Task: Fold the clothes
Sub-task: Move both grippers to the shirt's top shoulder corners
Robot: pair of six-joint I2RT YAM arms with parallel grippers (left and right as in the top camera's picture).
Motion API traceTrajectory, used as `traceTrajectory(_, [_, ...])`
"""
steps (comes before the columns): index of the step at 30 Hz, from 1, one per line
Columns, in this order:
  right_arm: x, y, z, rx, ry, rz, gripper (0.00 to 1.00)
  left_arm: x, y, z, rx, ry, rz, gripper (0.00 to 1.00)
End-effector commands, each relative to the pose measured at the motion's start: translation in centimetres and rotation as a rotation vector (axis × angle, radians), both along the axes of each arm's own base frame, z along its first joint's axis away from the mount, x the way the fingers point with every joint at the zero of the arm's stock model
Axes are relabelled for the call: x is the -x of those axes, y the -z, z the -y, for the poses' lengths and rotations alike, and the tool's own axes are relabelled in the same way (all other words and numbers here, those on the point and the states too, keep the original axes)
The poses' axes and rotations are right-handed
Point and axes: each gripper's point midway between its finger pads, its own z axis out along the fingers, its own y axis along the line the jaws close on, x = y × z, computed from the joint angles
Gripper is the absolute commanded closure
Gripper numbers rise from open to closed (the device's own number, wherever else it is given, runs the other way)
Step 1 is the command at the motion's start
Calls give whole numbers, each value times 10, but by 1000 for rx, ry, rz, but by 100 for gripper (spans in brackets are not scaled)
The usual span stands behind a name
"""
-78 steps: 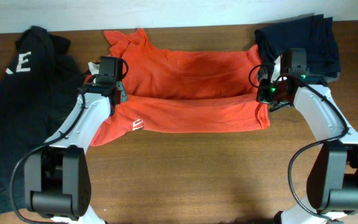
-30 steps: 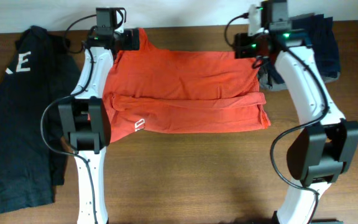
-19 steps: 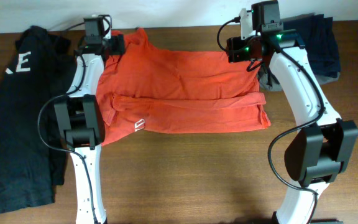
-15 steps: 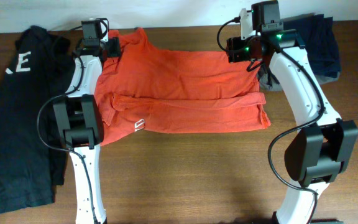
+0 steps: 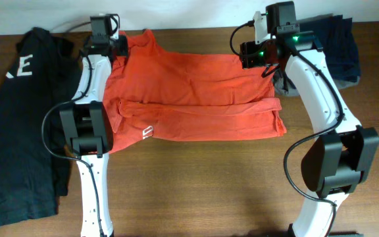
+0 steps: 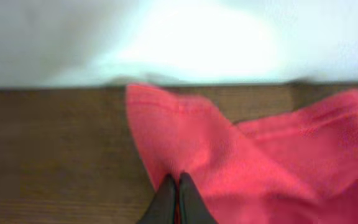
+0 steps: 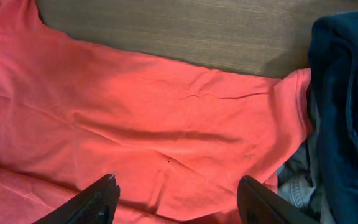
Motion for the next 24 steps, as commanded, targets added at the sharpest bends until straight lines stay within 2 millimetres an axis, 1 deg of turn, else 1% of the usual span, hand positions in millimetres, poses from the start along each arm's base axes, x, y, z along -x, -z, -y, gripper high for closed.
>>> traceTrajectory(1, [-1,-8,1,11,-1,20,34,-10,-52,-4,-5,-5,73,99])
traceTrajectory(4, [-2,-7,6,33,15,23,34,-5,-78,-3,-5,-4,71,99])
traceTrajectory(7, [-3,-7,12,60,36,26,34,6,-92,-1,-5,0,36,99])
traceTrajectory(9, [-6,-8,16,76,49,37,34,17,-96,2,-4,3,-2,99])
traceTrajectory(11, [-10,-9,19,77,56,50,34,29,-96,3,2,2,-55,99])
traceTrajectory(12, [-14,-8,23,76,64,60,34,44,-95,6,7,9,-114,99])
traceTrajectory(14, [-18,-5,27,75,75,66,34,59,-92,7,8,12,-176,100])
traceTrajectory(16, [-24,3,31,75,83,67,34,73,-88,9,8,14,-235,100])
traceTrajectory(19, [-34,21,36,76,92,58,34,87,-82,10,7,15,-295,100])
traceTrajectory(22, [-47,44,39,80,100,55,34,92,-79,10,7,16,-321,99])
traceTrajectory(23, [-54,55,40,81,105,60,34,93,-78,10,8,16,-325,100])
traceTrajectory(24, [-57,60,40,81,105,63,34,93,-78,10,8,16,-328,100])
